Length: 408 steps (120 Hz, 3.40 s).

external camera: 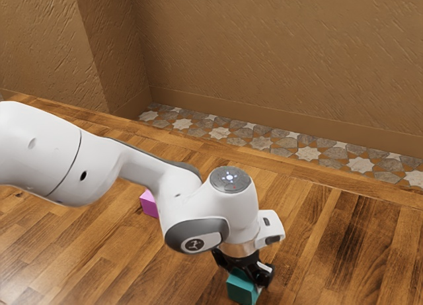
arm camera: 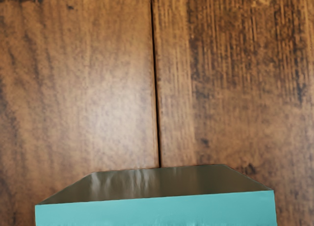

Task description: Pick up the blue block with one arm, and put the blue block on the pink block with one arm

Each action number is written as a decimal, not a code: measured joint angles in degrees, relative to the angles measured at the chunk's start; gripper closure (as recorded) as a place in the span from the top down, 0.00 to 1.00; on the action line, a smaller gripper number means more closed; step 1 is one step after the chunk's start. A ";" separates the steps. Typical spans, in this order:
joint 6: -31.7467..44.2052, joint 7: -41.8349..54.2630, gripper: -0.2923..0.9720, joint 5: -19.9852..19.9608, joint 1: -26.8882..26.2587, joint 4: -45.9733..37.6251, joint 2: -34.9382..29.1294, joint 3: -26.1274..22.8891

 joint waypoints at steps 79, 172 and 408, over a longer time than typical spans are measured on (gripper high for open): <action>-6.84 6.62 0.50 -2.58 13.11 5.01 -5.24 2.47; -16.21 32.34 0.52 -8.48 26.36 4.38 -9.08 5.47; -44.73 53.85 0.75 -17.23 29.63 35.72 -16.80 13.39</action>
